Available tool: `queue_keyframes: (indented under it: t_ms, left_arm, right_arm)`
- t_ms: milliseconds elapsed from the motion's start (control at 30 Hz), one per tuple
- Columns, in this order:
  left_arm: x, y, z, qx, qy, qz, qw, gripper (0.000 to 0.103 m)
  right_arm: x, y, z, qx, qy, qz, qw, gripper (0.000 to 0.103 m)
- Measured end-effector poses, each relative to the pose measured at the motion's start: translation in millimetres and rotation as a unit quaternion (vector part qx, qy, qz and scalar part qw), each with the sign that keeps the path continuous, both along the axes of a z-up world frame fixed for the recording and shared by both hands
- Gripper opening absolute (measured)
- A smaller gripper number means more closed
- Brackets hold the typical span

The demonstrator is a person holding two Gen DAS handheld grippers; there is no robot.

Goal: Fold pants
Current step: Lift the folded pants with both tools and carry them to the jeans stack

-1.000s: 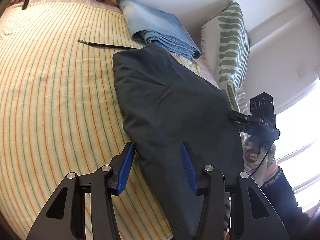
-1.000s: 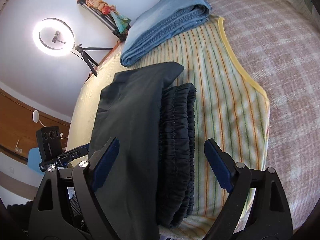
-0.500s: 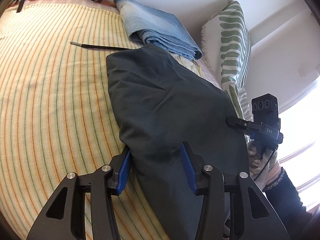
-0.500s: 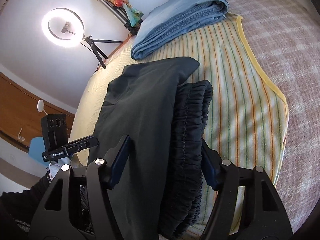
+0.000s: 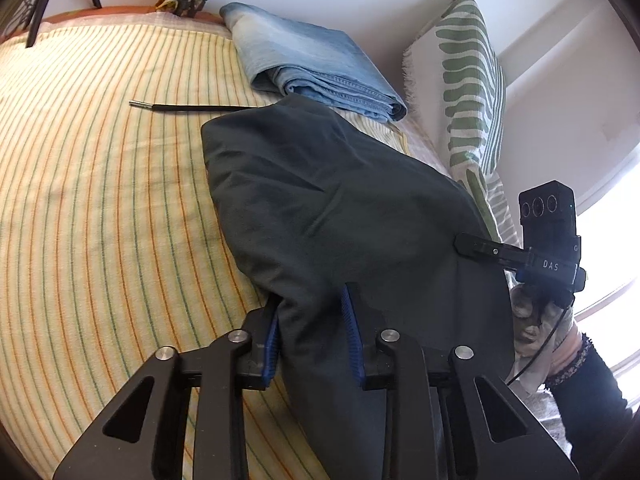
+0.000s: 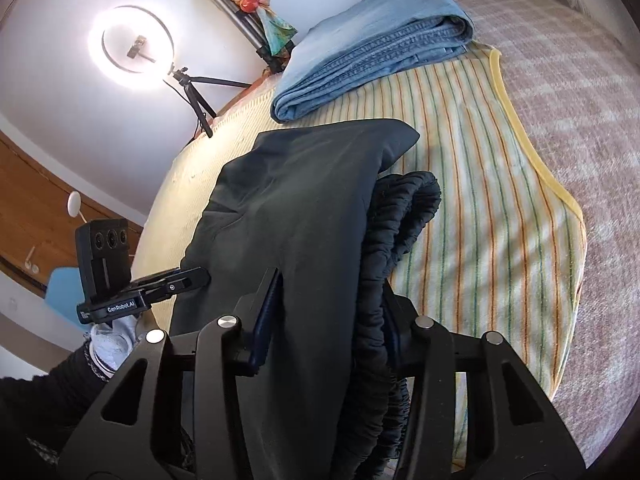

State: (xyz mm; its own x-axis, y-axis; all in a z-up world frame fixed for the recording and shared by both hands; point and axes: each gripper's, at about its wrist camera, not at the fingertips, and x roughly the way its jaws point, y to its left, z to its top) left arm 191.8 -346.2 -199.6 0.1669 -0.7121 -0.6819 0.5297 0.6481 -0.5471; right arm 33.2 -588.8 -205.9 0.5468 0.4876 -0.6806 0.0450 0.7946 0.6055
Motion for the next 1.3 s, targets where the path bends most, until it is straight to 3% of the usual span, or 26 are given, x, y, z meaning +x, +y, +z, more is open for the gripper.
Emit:
queue_keyframes:
  t_ms: [200,533,967,1300]
  left_arm:
    - [-5.5,-3.6,6.1,0.008,-0.028,0.002,0.9996,0.01]
    - [-24.9,-1.1,39.0,0.0,-0.106,-0.007,0.9944,0.005]
    - [-33.6,15.2,79.6,-0.036,-0.168,-0.002,0.9851,0.004]
    - [-3.2,13.1,113.2,-0.061,-0.193,0.005,0.9792,0.004]
  right_arm:
    - [-6.2,20.0,18.6,-0.065,-0.016,0.004,0.998,0.039]
    - [-19.3,62.8,71.7,-0.162,-0.056,0.019,0.985,0.035]
    - [-32.1,92.4,135.0,-0.199,-0.11,0.014,0.974,0.034]
    - [1.1,94.8,175.2,-0.218,-0.145,0.006,0.965,0.034]
